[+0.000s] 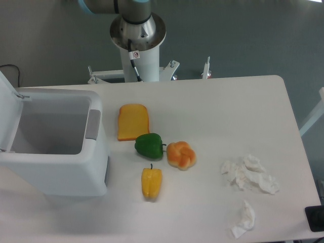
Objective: Close the trash can
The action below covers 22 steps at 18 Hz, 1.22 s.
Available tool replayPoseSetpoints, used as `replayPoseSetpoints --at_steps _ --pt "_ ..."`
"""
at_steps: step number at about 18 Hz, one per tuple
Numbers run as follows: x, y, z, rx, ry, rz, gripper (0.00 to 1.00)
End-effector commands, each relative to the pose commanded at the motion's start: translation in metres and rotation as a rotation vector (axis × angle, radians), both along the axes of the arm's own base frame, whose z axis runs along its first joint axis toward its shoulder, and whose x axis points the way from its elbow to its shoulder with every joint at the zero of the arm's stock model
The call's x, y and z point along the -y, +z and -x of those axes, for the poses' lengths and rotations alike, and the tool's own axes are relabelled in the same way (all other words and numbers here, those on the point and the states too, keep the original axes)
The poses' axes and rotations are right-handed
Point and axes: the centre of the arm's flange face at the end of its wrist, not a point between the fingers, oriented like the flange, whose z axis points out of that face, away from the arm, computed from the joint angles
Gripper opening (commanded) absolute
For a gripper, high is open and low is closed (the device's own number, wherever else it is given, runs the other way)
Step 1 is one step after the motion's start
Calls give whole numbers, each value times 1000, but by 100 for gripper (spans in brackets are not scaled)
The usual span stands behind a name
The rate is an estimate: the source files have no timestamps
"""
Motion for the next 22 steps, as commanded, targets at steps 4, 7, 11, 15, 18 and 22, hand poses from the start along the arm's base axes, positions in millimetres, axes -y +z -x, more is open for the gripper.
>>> replayPoseSetpoints --at_steps 4,7,11,15,18,22 --pt "-3 -4 2 -2 3 6 100" --pt "-8 -10 6 -1 7 17 100" --pt "-15 -19 10 -19 4 15 100" --pt "-15 -21 13 -59 25 25 100" --pt "-14 -22 21 -105 44 18 100" --pt "-10 -22 32 -196 92 27 100"
